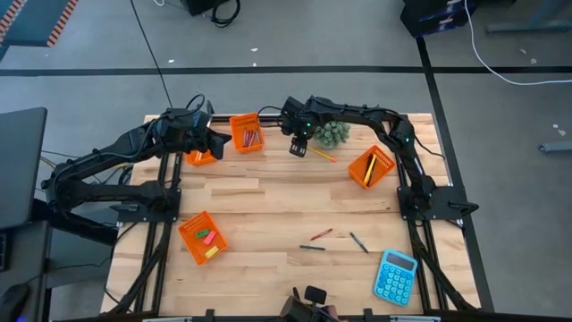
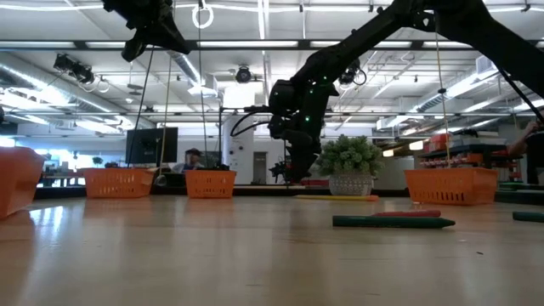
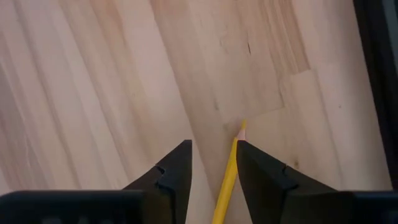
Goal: Sort crayons/erasers/pens/pencils in bins
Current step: Put the yellow pencil into the top left orange bin
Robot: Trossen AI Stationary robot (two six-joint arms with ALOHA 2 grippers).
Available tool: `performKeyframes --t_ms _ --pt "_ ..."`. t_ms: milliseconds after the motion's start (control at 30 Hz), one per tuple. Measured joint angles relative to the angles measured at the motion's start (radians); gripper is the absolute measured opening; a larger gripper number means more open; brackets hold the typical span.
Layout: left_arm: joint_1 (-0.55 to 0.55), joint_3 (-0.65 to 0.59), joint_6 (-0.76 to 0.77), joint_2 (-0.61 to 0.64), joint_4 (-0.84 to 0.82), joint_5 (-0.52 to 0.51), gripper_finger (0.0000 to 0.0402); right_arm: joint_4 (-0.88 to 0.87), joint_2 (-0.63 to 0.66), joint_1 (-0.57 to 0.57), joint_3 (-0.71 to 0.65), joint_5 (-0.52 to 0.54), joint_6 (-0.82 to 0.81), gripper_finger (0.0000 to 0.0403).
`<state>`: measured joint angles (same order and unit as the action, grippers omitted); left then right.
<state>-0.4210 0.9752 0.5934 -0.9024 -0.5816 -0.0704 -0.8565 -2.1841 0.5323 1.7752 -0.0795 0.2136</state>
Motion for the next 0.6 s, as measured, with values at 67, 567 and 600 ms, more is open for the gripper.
performKeyframes --t_ms 67,567,600 --pt "0.000 0.000 0.000 0.000 0.000 0.000 0.0018 0.000 0.000 0.003 0.000 0.000 0.021 0.0131" --pt "0.000 0.000 -0.005 0.000 0.000 0.000 0.0030 0.038 0.001 0.010 -0.138 0.037 0.047 0.0131" --pt "0.000 0.000 -0.005 0.000 0.000 0.000 0.0030 0.040 0.002 0.013 -0.140 0.039 0.044 0.0131"
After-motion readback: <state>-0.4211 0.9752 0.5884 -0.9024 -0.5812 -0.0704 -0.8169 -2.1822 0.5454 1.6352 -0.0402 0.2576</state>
